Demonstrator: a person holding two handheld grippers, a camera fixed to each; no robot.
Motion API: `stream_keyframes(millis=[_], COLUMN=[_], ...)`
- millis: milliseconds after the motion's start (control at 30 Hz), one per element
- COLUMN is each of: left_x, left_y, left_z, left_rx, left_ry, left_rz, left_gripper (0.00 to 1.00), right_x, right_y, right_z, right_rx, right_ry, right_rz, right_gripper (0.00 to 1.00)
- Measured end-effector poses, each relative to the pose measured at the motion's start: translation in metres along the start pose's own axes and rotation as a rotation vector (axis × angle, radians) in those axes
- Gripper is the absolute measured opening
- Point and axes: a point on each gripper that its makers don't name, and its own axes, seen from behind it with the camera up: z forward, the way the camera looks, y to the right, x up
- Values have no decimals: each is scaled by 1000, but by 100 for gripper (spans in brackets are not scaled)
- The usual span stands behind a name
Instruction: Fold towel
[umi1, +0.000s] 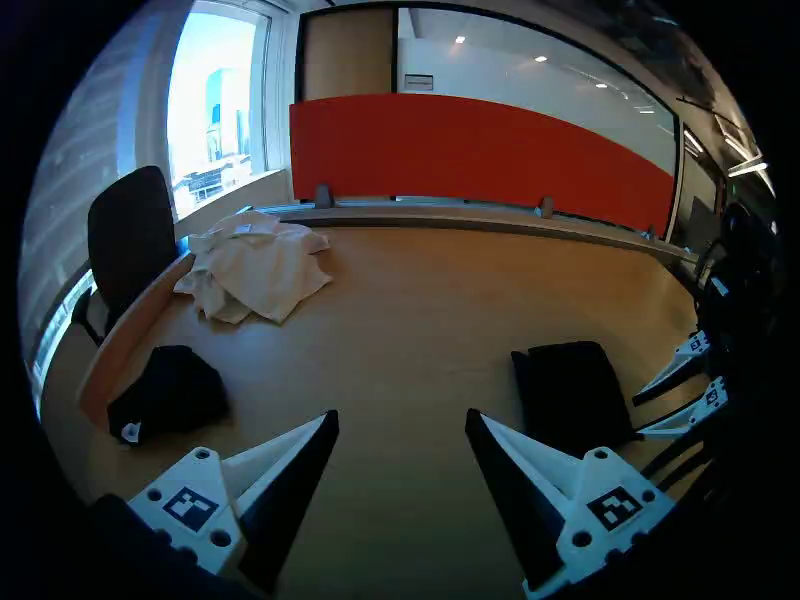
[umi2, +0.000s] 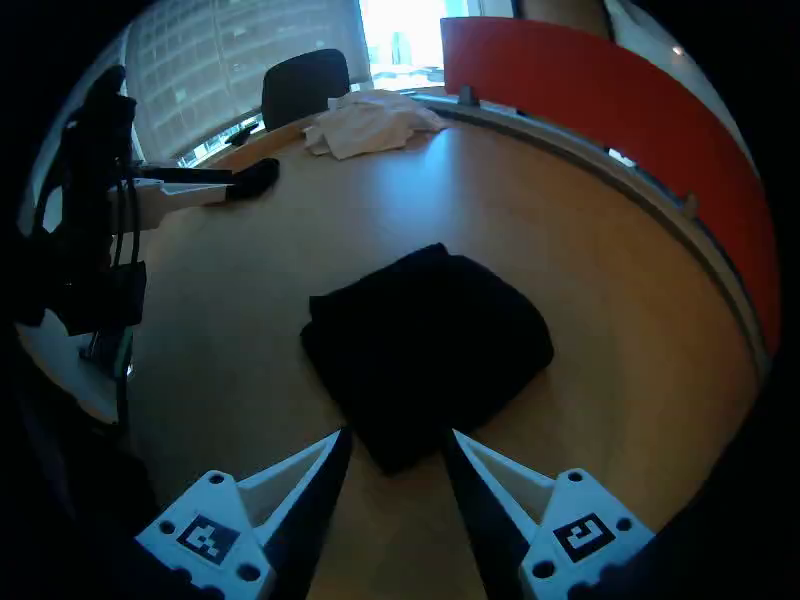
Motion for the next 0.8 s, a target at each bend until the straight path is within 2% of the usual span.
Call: stream_keyframes(millis=[500,667,800], left_x=[-2,-3,-3], left_y=[2,2,2], left_z=[-1,-2,-2], left_rx=[0,1,1], left_ry=[-1,-1,-1], left_rz=[-3,-3,-5], left_gripper=[94,94,94], right_x=[-28,-31,-30], right_y=[-3,-1,-1], right_z=[8,10,12], right_rx=[-16,-34,-43], right_ry=[-38,-37,-29], right_rz=[18,28,42], right_gripper=[66,58,46])
